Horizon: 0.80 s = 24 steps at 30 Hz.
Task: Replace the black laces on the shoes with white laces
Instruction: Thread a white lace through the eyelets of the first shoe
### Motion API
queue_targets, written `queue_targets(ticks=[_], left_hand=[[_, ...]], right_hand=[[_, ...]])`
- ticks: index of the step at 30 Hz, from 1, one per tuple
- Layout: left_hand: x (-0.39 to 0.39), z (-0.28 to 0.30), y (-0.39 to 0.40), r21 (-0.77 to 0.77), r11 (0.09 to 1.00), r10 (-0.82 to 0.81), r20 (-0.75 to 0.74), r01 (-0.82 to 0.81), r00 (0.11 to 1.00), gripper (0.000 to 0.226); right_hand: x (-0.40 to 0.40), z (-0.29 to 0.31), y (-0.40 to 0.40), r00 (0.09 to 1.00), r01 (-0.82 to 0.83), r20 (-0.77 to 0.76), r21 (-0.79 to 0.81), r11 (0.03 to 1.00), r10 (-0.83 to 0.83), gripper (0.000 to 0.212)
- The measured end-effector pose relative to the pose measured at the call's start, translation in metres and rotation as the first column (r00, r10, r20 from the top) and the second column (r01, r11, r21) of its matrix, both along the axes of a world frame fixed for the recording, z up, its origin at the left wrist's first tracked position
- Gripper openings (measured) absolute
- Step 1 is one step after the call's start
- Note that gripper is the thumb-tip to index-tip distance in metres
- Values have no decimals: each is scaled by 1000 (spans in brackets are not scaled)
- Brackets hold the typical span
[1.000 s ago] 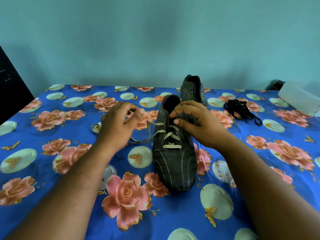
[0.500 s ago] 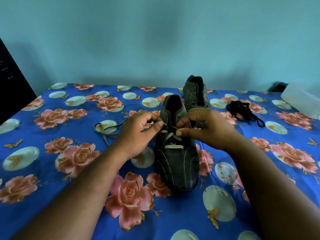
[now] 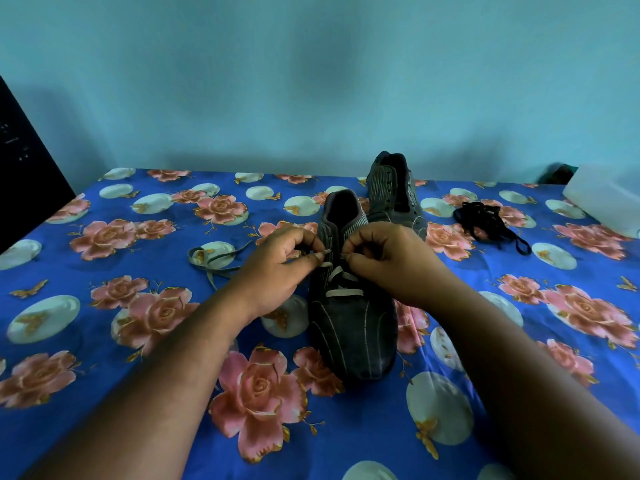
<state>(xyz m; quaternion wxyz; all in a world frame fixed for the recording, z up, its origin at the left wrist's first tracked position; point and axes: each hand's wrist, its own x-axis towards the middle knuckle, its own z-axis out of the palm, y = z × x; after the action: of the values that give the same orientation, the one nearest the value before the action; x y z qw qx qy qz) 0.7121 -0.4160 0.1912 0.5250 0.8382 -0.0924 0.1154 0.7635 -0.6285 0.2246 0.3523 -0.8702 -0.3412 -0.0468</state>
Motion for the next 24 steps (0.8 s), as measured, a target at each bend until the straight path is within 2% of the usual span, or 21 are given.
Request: queue_targets(ticks=[3,7,11,15,18,21,24], left_hand=[[-1,1,-2,27,999,42,27,-43,999,10],[0,-2,-4,100,993,53,99,-63,994,5],[0,0,-6,173,982,41,166,-70,985,19],[1,1,-1,296,944,71,242,-143,968,20],[-2,6,3,379,901,104,288,-213,952,24],[-5,10,4,407,872,130,341,-271,931,31],[-5,11,0,394,874,138,358,-284,924,33]], right_hand=[[1,-5,4,995,33,89,17,999,-34,1],[1,-8,8,986,-1,164,50,999,-7,9],[3,-11,9,984,16,175,38,999,-23,12],[4,-13,10,989,43,141,28,999,-47,17],[5,-13,9,986,63,155,-11,998,-60,9],[7,-14,8,989,52,140,47,998,-58,6],[8,-15,9,991,41,127,80,996,-51,13]])
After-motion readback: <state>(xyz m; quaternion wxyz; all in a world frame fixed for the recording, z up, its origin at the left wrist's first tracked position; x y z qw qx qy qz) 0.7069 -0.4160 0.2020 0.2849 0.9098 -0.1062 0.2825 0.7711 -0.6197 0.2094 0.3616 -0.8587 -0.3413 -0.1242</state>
